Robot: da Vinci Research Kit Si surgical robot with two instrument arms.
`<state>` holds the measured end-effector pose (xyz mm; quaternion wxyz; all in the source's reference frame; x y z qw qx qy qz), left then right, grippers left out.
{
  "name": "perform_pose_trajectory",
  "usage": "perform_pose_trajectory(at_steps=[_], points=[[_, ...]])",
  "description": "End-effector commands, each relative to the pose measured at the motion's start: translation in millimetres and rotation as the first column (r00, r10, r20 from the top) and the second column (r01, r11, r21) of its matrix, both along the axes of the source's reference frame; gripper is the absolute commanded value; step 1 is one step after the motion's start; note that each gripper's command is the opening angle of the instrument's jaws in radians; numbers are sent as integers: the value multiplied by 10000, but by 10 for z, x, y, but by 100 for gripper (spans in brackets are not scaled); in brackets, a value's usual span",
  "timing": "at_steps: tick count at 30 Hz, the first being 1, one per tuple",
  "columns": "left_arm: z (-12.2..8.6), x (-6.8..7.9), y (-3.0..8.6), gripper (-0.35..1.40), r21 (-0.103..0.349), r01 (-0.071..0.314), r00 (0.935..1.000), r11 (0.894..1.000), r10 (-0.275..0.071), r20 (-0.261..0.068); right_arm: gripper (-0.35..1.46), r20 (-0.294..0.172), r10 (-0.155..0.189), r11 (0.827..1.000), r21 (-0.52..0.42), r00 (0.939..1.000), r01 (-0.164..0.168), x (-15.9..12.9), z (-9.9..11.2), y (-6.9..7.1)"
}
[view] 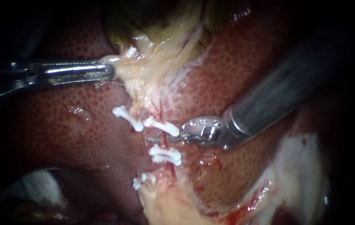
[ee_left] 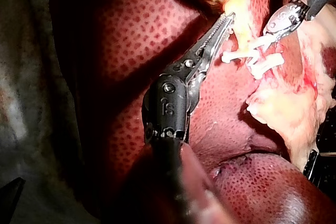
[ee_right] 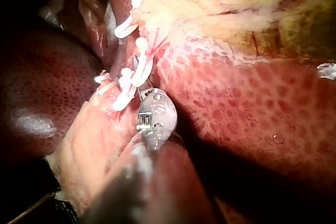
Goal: Go to the cutting position right tube
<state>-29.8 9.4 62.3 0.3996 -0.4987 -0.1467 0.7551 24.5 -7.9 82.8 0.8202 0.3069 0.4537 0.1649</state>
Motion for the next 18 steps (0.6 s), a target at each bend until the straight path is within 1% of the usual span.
perform_pose_trajectory(at_steps=[1,14,18], points=[[0,0,0,-35,0,-1,10000,10000,1,2,-35,-3,8,10000,1,10000,-8,0,0,0],[0,0,0,-35,-1,0,10000,10000,0,1,-35,-21,-21,10000,14,10000,21,-1,0,-1],[0,1,0,-35,-1,-4,10000,10000,4,3,-35,-122,40,10000,18,9999,-40,-3,0,-1]])
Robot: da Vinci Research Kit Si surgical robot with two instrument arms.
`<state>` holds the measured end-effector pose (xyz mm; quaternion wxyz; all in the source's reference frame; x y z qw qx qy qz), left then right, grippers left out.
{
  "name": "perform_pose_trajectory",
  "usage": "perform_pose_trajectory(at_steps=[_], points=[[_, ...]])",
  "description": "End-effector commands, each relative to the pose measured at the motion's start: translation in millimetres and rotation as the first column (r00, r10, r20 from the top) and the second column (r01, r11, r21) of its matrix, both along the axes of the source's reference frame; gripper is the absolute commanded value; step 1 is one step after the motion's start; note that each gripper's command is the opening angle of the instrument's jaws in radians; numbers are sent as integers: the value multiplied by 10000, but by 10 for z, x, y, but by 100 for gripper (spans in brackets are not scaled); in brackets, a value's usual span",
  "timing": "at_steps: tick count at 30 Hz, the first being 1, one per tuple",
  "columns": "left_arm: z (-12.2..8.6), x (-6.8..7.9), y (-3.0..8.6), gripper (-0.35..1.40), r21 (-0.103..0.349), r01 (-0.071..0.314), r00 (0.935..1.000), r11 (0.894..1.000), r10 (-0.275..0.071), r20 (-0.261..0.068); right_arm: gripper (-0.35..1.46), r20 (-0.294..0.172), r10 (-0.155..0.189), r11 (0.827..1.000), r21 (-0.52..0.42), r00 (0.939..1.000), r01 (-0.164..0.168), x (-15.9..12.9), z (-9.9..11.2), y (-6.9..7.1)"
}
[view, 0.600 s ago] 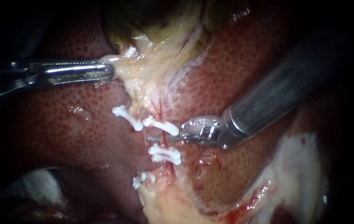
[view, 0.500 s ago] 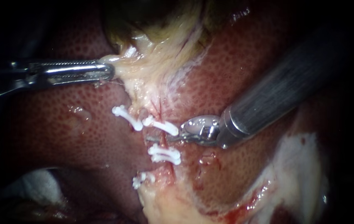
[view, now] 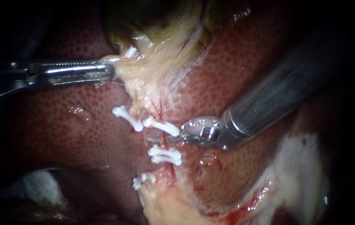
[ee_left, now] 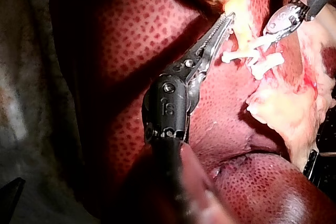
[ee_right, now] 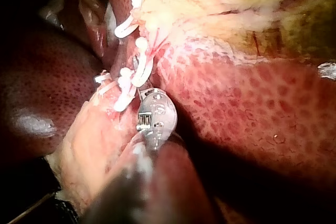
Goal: Go to the cutting position right tube
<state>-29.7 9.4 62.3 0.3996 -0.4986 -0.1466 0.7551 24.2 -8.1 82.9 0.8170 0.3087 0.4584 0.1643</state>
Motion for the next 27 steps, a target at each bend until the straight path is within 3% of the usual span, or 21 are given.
perform_pose_trajectory(at_steps=[1,2,5,10,20,27], points=[[0,0,0,-35,1,-5,10000,10000,5,6,-35,-17,63,10000,-25,10000,-63,-1,0,1],[0,0,0,-35,1,-5,10000,10000,5,6,-30,11,104,9999,-58,9999,-104,-2,0,1],[0,0,0,-35,1,-5,10000,10000,5,6,9,14,108,9999,-58,9999,-108,-2,1,1],[0,1,0,-35,1,-6,10000,10000,6,6,37,11,103,9999,-57,9999,-102,-3,1,1],[-1,1,0,-35,1,-7,10000,10000,7,7,51,-8,70,10000,-57,10000,-70,-11,1,1],[-1,2,0,-35,1,-11,10000,10000,11,9,52,-55,2,10000,-8,10000,-2,-31,-3,5]])
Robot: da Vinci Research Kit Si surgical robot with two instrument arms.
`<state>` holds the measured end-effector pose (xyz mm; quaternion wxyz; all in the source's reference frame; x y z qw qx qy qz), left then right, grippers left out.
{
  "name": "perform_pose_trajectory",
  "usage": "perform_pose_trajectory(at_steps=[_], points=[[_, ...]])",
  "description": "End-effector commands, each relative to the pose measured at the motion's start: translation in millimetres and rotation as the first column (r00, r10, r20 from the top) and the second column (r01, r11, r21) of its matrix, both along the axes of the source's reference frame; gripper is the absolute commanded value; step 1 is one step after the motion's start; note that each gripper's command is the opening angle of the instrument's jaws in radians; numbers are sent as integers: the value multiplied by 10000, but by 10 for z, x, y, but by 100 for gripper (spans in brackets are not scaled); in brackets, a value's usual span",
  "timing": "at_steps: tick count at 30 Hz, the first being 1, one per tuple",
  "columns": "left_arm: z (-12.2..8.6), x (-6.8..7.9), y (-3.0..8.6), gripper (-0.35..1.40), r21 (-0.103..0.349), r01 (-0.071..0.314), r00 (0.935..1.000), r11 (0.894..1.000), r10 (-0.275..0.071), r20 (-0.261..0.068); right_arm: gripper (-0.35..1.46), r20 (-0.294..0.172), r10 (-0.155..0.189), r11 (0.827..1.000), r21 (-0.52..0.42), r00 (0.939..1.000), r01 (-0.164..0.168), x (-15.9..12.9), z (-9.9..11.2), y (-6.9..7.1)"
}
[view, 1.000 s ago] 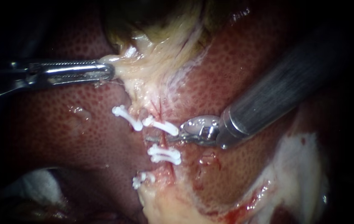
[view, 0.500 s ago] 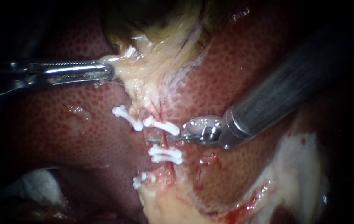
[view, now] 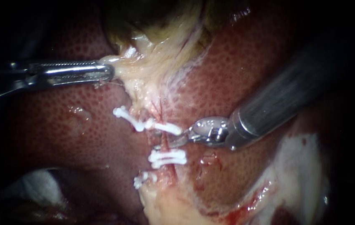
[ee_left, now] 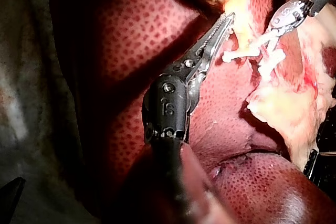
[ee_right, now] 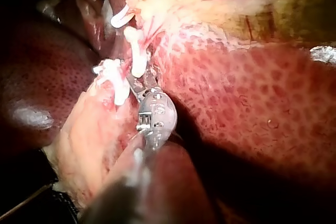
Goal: Go to the cutting position right tube
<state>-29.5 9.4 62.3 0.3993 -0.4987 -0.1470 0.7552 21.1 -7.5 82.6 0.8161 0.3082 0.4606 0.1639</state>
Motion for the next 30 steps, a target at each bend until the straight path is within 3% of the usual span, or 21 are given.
perform_pose_trajectory(at_steps=[1,15,19,30], points=[[0,0,0,-35,-1,-3,10000,10000,3,5,52,-4,1,10000,6,10000,-1,-4,-2,2],[0,1,0,-35,0,-6,10000,10000,6,7,56,-49,-42,9999,134,10000,42,-61,-29,20],[0,1,0,-35,0,-7,10000,10000,7,7,74,-95,-108,9998,159,9999,110,-60,-33,15],[0,1,0,-35,0,-5,10000,10000,5,7,74,-457,-466,9984,307,9979,480,-33,-31,-2]])
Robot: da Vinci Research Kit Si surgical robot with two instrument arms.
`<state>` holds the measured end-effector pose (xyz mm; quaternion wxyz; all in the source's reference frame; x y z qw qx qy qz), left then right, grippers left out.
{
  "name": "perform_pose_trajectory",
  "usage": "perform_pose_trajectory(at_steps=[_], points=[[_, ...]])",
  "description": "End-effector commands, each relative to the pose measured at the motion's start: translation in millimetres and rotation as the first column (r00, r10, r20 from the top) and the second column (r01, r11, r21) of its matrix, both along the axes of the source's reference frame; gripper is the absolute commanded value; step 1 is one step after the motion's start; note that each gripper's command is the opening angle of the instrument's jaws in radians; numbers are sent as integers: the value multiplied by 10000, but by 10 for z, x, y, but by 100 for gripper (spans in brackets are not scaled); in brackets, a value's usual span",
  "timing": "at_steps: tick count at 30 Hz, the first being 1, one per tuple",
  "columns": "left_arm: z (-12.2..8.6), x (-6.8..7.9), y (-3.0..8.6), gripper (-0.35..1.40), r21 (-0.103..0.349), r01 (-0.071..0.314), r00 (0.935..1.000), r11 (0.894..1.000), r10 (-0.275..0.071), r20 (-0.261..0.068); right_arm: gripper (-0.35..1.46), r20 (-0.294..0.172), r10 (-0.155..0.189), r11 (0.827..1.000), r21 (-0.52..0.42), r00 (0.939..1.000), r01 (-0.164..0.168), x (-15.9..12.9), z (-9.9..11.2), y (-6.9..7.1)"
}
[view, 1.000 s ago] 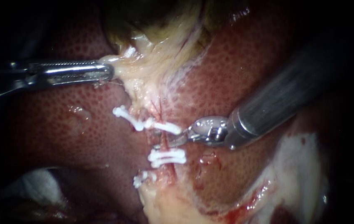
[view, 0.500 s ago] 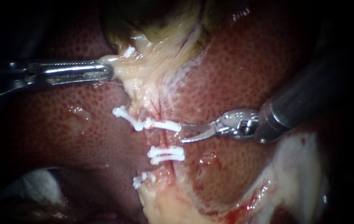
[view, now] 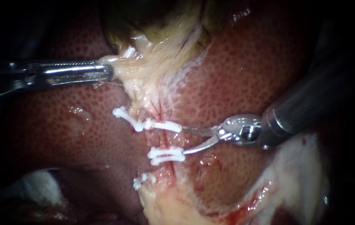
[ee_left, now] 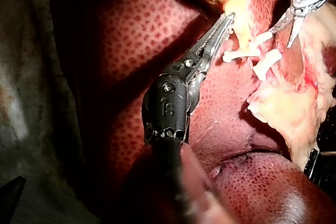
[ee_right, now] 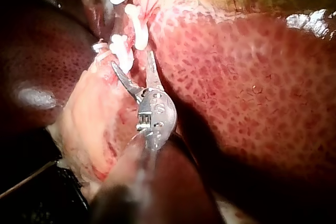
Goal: Go to the cutting position right tube
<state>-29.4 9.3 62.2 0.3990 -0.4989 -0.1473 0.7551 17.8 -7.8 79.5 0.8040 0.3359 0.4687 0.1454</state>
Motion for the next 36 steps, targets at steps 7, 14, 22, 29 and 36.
perform_pose_trajectory(at_steps=[7,14,22,29,36], points=[[0,0,0,-35,0,1,10000,10000,-1,-1,74,-111,-144,9998,108,9998,145,26,13,-12],[-1,0,0,-35,0,3,10000,10000,-3,-2,74,-88,-109,9998,159,9999,111,42,16,-11],[-1,0,0,-35,0,4,10000,10000,-4,-3,84,-655,-115,9967,798,9978,167,46,11,-16],[0,0,0,-35,0,-2,10000,10000,2,1,78,-1207,-298,9892,1387,9922,466,49,0,-25],[0,0,0,-35,0,-2,10000,10000,2,1,76,-1602,-134,9824,1816,9870,428,58,0,-23]])
